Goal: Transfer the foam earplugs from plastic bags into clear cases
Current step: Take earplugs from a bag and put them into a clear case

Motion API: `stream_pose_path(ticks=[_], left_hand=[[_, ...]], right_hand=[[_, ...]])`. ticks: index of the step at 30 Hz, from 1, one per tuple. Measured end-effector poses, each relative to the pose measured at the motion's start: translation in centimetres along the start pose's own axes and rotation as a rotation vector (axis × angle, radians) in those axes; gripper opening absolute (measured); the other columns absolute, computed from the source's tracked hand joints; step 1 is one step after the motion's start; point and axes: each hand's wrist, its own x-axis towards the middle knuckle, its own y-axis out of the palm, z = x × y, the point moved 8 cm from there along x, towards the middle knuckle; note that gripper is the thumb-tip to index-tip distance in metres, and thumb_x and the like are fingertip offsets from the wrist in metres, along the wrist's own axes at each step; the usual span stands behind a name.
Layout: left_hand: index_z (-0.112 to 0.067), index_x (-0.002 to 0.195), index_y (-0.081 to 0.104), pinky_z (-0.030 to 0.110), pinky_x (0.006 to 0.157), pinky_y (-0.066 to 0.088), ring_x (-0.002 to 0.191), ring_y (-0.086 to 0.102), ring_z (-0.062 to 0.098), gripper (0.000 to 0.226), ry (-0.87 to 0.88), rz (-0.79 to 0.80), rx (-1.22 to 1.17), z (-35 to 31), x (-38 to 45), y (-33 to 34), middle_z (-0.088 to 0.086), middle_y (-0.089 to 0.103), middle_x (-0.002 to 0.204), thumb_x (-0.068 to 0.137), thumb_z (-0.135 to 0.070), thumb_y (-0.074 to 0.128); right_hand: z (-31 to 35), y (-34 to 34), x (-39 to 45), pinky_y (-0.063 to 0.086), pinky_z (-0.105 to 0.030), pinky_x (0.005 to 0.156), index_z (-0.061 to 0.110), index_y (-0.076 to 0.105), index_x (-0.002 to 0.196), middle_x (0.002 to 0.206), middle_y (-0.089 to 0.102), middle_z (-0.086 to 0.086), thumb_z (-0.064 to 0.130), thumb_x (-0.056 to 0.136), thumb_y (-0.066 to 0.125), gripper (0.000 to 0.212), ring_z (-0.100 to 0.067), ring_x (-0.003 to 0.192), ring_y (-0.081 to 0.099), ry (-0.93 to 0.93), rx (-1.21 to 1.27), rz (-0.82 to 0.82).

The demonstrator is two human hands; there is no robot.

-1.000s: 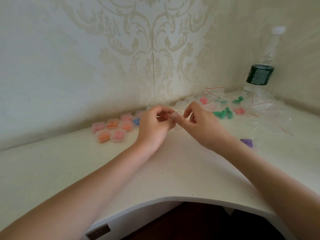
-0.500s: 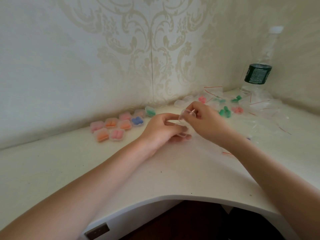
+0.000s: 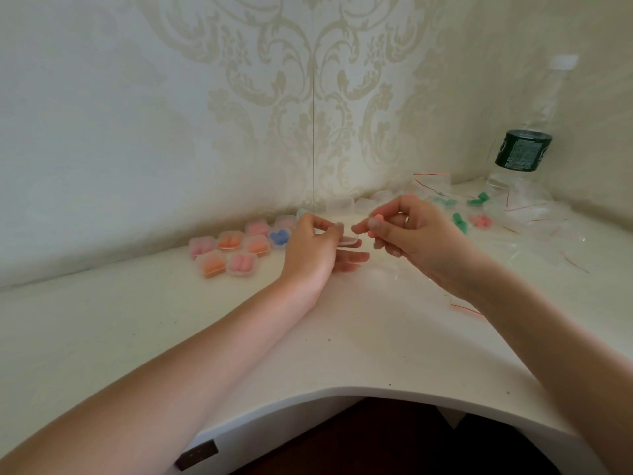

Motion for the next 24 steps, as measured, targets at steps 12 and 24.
stream_pose_path(ticks=[12,24], left_hand=[[-0.001,0.100,0.061,0.028,0.068,0.059,0.074,0.071,0.021,0.015,0.013,0.157,-0.028,0.0,-0.3,1.4,0.008,0.070,0.078,0.086,-0.005,0.063],[0.002,0.096,0.068,0.028,0.082,0.057,0.087,0.071,0.026,0.019,-0.184,0.347,-0.197,0.3,-0.3,2.2,0.018,0.072,0.092,0.087,0.001,0.051]], right_hand=[[0.8,-0.1,-0.1,0.052,-0.019,0.056,0.002,0.063,0.101,0.077,0.068,-0.010,-0.001,0.089,0.062,0.013,-0.011,0.057,0.064,-0.123,-0.115,-0.094],[0.4,-0.3,0.0,0.048,-0.018,0.057,0.013,0.072,0.084,0.077,0.071,-0.007,0.009,0.085,0.067,0.006,-0.009,0.062,0.057,-0.104,-0.326,-0.077]])
